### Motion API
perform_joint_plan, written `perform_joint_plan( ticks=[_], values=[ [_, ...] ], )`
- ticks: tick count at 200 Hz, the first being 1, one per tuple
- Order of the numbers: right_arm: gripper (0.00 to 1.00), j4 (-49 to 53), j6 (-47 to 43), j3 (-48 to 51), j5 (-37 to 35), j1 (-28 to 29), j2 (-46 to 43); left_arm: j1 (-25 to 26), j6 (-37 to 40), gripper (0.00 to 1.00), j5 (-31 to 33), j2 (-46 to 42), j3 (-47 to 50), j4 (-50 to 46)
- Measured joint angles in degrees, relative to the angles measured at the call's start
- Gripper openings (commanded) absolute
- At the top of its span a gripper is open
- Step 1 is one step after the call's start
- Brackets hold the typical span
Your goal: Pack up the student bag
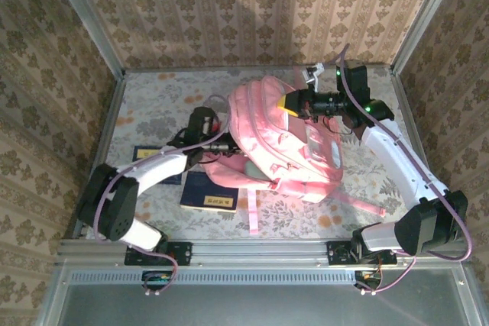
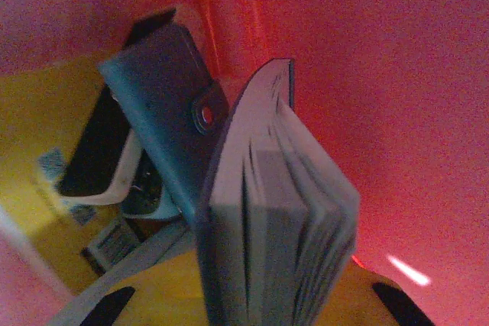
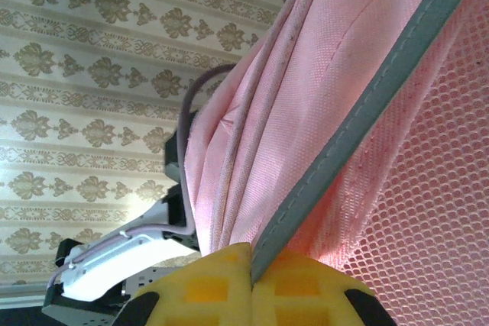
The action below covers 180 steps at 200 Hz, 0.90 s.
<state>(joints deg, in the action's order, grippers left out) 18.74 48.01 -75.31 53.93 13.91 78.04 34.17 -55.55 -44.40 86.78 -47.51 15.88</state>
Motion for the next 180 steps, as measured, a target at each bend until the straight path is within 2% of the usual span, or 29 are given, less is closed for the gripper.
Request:
perform_joint_plan(
  ticks=[58,70,88,99,117,143,180],
  values=[
    [0.0,-2.1,0.7,0.1,0.1,-0.9,0.0,6.6,-4.3,0.0,1.7,11.5,-7.6,5.9],
    [0.0,-2.6,0.9,0.4,0.1,-1.0,0.0,7.7,-4.9,0.12,2.1,13.9,-9.3,6.8],
    [0.0,-3.0,1.1,0.9,0.1,-1.2,0.0,9.1,-6.3,0.51,2.2,18.1,-12.3,8.3],
    [0.0,-3.0,1.0,0.9,0.1,-1.3,0.0,9.7,-6.8,0.65,1.9,19.8,-13.9,8.6],
    [0.0,-2.6,0.1,0.9,0.0,-1.4,0.0,10.1,-7.5,0.76,1.7,20.2,-15.3,9.2],
    [0.0,-1.6,-1.2,0.9,-0.6,-1.9,-0.1,9.7,-6.4,0.82,2.5,17.8,-14.6,7.0],
    [0.0,-0.5,-2.0,1.0,-1.3,-2.4,-0.7,7.2,-2.8,0.9,3.6,8.9,-10.3,-0.3]
  ],
)
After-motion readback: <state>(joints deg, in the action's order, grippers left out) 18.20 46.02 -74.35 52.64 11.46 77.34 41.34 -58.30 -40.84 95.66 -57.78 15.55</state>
